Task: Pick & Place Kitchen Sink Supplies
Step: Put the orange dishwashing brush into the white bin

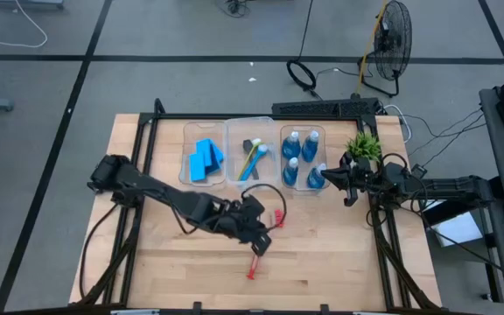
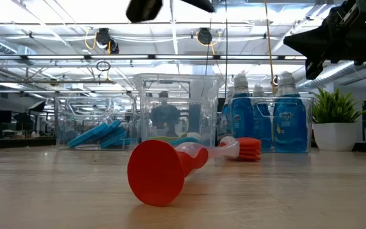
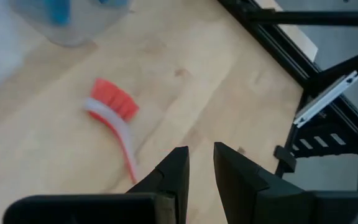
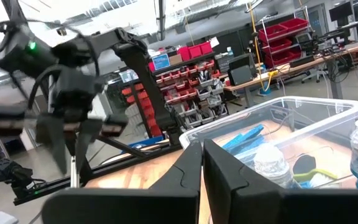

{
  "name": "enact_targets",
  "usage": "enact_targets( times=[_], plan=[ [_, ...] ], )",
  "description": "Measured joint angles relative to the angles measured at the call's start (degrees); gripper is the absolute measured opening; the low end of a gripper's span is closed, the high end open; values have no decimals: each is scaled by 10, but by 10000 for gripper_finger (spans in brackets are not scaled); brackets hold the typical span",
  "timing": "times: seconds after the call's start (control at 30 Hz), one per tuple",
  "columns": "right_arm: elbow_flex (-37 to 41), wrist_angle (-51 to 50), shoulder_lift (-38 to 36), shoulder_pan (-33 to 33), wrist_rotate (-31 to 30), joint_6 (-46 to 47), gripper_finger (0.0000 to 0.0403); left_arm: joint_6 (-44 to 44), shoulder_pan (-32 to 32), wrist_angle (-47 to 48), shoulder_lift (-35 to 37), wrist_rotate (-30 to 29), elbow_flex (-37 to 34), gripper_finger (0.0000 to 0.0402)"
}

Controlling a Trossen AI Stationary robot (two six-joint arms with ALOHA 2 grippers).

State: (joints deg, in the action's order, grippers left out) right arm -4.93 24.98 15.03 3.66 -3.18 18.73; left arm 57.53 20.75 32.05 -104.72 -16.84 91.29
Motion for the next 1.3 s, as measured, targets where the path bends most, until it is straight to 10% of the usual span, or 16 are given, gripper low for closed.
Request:
enact_targets(
  times=[0.9,1.3],
  plan=[
    [0,0,0,0,3,1,4,136,20,-52,-124,-11,0,261],
    [0,-4,0,0,3,1,4,135,14,-45,-161,14,0,243]
  ],
)
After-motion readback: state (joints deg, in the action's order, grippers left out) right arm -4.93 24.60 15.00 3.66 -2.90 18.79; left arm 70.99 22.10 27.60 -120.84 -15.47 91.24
